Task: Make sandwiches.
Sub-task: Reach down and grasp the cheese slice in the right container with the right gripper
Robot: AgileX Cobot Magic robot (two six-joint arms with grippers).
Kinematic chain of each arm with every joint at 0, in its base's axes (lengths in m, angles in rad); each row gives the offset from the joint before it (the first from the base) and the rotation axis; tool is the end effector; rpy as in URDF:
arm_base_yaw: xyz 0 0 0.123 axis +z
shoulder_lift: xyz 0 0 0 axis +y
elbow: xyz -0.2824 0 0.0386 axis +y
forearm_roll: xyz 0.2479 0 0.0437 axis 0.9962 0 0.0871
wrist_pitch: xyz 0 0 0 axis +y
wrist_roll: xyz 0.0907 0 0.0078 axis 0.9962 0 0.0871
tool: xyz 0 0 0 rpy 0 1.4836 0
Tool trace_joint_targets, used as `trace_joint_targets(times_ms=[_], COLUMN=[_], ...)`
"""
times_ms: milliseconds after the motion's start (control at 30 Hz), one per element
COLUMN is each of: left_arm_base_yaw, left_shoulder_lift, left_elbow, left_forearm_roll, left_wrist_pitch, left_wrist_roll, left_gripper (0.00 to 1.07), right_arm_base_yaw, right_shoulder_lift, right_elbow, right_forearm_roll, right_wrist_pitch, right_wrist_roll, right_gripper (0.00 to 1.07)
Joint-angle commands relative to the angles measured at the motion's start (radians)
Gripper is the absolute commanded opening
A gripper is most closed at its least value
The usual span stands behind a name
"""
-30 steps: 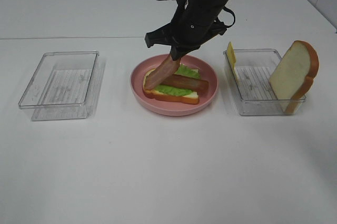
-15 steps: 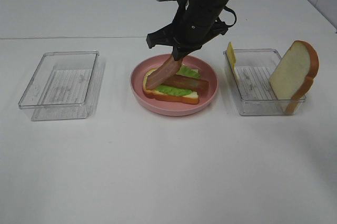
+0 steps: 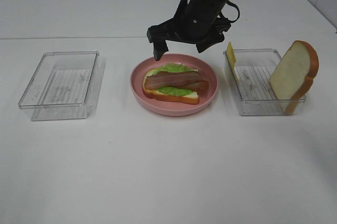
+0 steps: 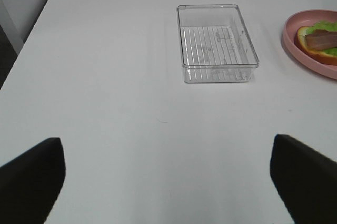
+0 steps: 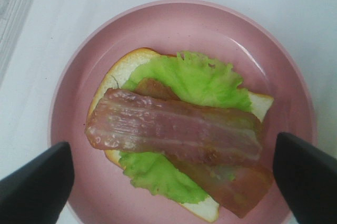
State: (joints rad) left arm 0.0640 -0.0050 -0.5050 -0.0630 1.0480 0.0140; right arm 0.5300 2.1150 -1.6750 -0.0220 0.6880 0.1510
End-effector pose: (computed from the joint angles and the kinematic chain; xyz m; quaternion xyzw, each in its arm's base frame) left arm -0.0054 -0.0053 0.2797 -0.0200 0.8466 -0.0107 0.5317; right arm 0.4045 0.2355 0.2000 -0.1880 0.9466 0.0790 0.2498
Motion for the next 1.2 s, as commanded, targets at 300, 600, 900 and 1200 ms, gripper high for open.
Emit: trace_joint_targets(times_ms=[300, 600, 900, 1200], left_arm_base_yaw=[-0.003, -0.003, -0.003, -0.003], left_shoulder_lift=[-0.018, -0.018, -0.018, -0.018], left_elbow=[0.006, 0.006, 0.006, 0.006], left_forearm_roll=[-0.001, -0.001, -0.001, -0.001], left_wrist_pitch=[-0.014, -0.014, -0.014, -0.014], left_wrist_roll=[-0.002, -0.002, -0.002, -0.002], left_gripper=[0.98, 0.98, 0.98, 0.98], right_arm_base_yaw=[-0.044, -0.188, -0.256, -0.26], right_shoulder_lift=[-0.042, -0.021, 0.056, 0.124], right_elbow=[-0.217, -0.253, -0.253, -0.253], right_forearm_roll=[-0.003, 0.048, 0.056, 0.067], right_wrist_pitch=[0.359, 0.385, 0.359, 0.274], right_wrist_roll=[0.101, 0.1, 0.08, 0.067], right_gripper=[0.99, 0.99, 0.98, 0.98])
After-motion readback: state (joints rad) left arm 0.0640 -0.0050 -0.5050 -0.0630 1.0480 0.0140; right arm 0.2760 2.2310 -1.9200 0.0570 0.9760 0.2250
